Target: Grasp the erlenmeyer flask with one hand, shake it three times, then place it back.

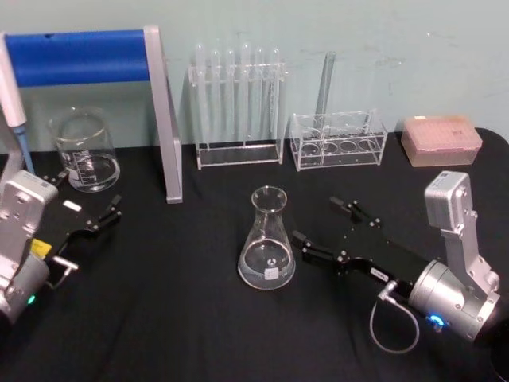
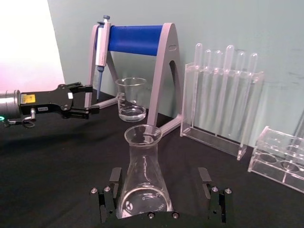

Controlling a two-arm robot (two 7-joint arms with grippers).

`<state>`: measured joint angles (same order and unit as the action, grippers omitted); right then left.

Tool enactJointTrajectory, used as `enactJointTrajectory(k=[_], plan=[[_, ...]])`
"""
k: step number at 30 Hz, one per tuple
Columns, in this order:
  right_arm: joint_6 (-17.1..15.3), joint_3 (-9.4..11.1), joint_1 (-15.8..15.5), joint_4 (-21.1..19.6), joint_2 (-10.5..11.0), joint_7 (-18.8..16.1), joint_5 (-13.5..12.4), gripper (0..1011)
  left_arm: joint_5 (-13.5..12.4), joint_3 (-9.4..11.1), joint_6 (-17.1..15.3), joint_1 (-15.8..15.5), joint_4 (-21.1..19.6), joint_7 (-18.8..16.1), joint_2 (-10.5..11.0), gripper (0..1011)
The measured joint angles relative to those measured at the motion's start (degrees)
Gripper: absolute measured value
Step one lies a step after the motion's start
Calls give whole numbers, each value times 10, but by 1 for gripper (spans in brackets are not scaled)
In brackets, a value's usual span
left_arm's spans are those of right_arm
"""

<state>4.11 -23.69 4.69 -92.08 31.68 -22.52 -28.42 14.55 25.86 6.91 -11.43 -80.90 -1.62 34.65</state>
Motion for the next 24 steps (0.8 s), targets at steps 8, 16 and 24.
enactJointTrajectory(k=[8,16,24], plan=[[-6,-6,21,24,-18,-20,12,1000,0,0,0,0,0,0,0,1001],[-5,-19,53,61,-44,-39,38,1000,0,0,0,0,0,0,0,1001],[-5,-22,74,90,-69,-48,54,1000,0,0,0,0,0,0,0,1001]])
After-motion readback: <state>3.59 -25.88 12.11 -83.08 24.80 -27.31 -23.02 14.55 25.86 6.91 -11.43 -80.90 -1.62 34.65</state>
